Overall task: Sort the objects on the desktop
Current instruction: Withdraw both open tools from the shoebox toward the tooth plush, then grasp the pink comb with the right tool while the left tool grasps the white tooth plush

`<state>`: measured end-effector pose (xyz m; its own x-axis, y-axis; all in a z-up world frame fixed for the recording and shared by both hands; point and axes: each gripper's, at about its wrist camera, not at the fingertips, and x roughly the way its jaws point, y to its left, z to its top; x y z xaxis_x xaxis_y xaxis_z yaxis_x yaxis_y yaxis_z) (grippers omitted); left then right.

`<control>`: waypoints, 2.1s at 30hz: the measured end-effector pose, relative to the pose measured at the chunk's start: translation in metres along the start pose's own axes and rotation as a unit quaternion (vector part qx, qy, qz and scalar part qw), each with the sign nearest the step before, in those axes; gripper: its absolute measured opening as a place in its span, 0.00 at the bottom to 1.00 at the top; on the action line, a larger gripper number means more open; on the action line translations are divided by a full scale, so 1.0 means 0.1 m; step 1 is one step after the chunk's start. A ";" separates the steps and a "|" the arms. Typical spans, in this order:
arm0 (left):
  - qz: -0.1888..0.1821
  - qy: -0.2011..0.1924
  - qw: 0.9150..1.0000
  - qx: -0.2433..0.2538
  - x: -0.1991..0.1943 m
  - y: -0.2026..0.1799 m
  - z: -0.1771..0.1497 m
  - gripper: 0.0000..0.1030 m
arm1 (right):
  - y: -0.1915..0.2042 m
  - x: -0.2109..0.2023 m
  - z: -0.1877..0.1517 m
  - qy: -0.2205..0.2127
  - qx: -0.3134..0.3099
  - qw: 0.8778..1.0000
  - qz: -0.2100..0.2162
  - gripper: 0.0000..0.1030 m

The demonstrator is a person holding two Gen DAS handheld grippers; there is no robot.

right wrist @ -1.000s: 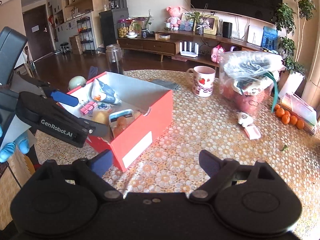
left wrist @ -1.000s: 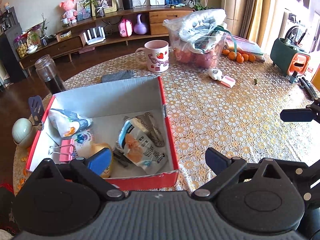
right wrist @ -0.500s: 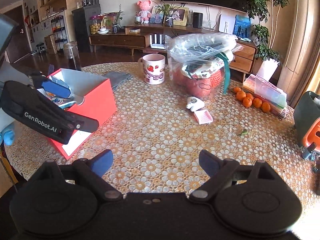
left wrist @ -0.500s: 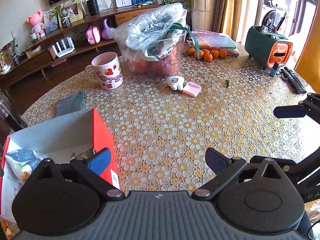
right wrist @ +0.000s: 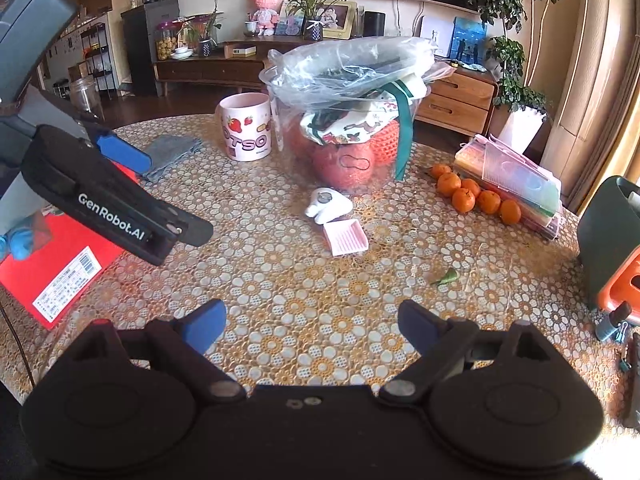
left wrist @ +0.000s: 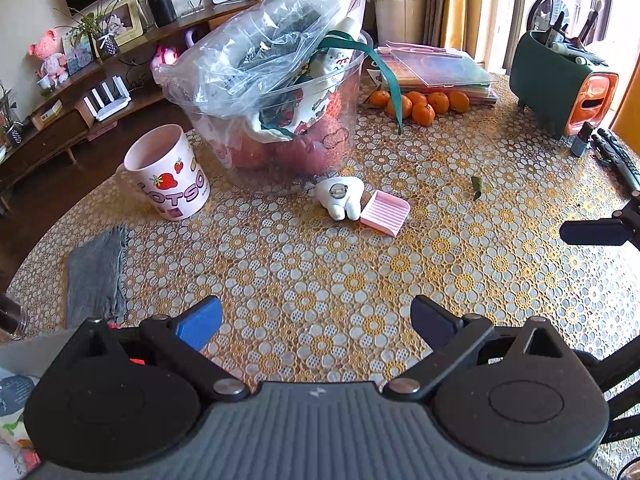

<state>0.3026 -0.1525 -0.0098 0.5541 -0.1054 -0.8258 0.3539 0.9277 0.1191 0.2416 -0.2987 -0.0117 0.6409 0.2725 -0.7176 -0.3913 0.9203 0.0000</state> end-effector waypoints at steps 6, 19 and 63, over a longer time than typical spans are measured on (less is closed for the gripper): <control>0.008 0.005 1.000 -0.007 0.34 0.03 0.22 0.98 | -0.14 0.30 0.08 0.006 0.000 1.000 0.003 0.90; 0.012 0.012 1.000 -0.020 1.03 0.13 0.70 0.98 | -0.32 0.96 0.26 0.019 -0.006 1.000 0.004 0.89; -0.037 0.019 0.999 -0.035 1.75 -0.12 0.84 0.51 | -0.31 1.62 0.34 -0.006 -0.004 1.000 -0.009 0.42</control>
<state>0.4582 -0.2122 -0.1096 0.4995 -0.1614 -0.8511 0.3386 0.9407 0.0203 0.3804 -0.2736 -0.1040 0.6558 0.2599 -0.7088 -0.3849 0.9228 -0.0178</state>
